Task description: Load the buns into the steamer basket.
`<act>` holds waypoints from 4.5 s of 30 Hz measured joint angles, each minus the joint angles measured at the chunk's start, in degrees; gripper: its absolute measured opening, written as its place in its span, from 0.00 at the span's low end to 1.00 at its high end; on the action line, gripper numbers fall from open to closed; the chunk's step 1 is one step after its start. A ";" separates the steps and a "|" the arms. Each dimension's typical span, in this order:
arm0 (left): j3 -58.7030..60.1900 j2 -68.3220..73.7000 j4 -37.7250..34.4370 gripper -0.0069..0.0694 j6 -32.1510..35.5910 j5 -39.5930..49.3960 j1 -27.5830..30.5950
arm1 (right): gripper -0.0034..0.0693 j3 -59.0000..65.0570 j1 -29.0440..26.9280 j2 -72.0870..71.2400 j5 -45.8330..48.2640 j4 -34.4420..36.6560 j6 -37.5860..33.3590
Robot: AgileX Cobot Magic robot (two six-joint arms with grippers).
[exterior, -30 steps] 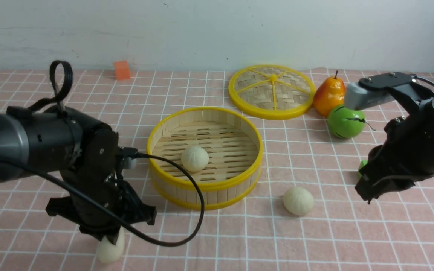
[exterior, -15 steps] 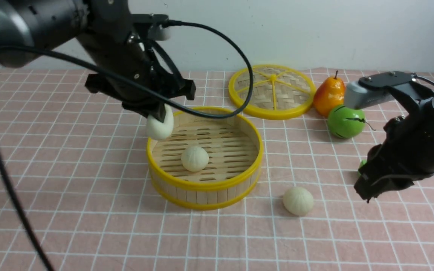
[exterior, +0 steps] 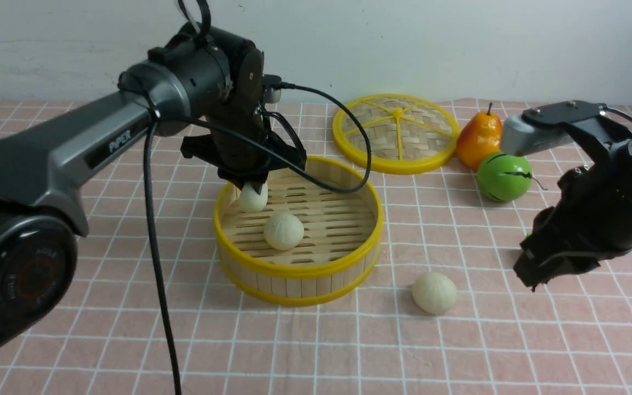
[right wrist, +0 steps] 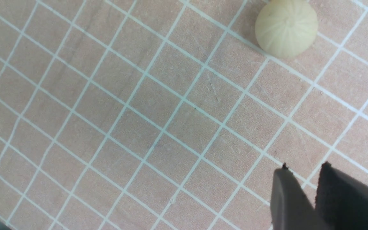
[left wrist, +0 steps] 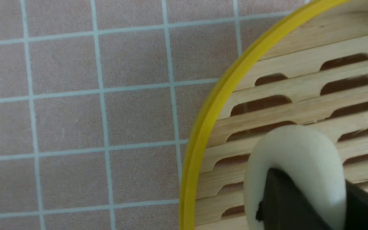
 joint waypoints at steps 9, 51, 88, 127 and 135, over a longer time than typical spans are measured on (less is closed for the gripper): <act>-0.53 1.79 0.00 0.68 -1.27 0.09 0.00 | 0.26 0.00 0.00 0.00 -1.50 0.01 0.00; 49.01 -78.34 -0.50 0.07 3.05 12.80 0.00 | 0.71 -7.33 11.77 30.04 -20.34 -19.87 20.42; 63.55 -100.25 -0.33 0.07 2.37 8.45 0.00 | 0.68 -53.93 16.97 52.55 -9.58 -18.18 19.87; 92.53 -123.56 -1.81 0.11 -11.66 -11.61 0.00 | 0.02 9.70 16.97 -32.80 -23.92 -10.22 13.16; 92.53 -123.56 -1.81 0.11 -11.66 -11.61 0.00 | 0.03 18.60 16.97 -38.21 -32.08 -10.03 13.12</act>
